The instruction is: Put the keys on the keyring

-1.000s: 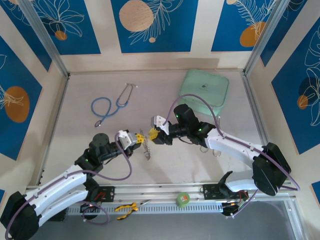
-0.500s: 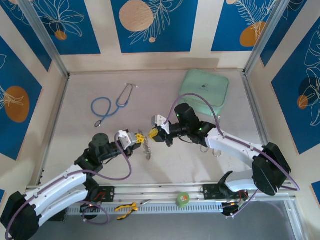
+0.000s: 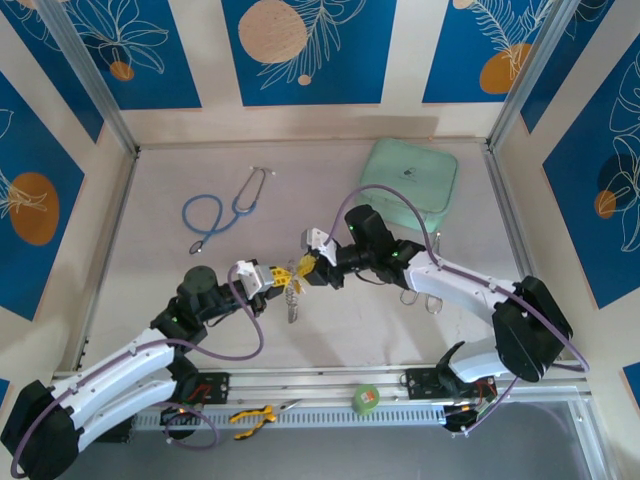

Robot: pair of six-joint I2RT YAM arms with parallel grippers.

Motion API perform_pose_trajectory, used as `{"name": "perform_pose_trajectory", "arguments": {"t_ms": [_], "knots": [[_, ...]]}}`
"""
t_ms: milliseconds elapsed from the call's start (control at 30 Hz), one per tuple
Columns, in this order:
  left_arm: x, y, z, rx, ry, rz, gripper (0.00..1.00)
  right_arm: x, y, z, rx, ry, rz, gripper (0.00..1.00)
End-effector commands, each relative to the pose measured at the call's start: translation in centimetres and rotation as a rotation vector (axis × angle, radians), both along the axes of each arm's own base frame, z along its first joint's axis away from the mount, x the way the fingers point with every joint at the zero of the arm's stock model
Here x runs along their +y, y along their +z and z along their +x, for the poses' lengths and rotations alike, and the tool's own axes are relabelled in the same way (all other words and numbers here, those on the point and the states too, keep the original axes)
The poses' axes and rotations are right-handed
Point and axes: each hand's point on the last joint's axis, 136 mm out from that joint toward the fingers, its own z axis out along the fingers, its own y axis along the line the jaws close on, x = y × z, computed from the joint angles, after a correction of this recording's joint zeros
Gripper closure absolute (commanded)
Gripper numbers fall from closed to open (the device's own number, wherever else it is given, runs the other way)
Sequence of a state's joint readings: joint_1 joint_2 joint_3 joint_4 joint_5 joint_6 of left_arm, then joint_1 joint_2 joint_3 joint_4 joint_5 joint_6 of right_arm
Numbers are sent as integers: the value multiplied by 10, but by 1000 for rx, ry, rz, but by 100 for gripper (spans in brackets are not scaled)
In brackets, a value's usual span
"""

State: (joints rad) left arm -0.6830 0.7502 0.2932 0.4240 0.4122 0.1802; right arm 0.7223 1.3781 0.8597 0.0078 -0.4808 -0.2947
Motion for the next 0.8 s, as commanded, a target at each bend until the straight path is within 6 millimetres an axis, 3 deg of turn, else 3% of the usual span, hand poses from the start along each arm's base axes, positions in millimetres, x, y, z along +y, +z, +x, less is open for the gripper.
{"name": "perform_pose_trajectory", "arguments": {"t_ms": [0,267,467,767], "knots": [[-2,11,-4,-31,-23,-52,100,-8,18,-2,-20,-8,74,73],[-5,8,-5,-2,-42,-60,100,-2,27,-22,-65,88,120,73],[-7,9,-6,-1,-54,-69,100,4,28,-23,-73,114,118,74],[-8,9,-5,7,-58,-76,100,13,25,-21,-78,132,107,91]]}}
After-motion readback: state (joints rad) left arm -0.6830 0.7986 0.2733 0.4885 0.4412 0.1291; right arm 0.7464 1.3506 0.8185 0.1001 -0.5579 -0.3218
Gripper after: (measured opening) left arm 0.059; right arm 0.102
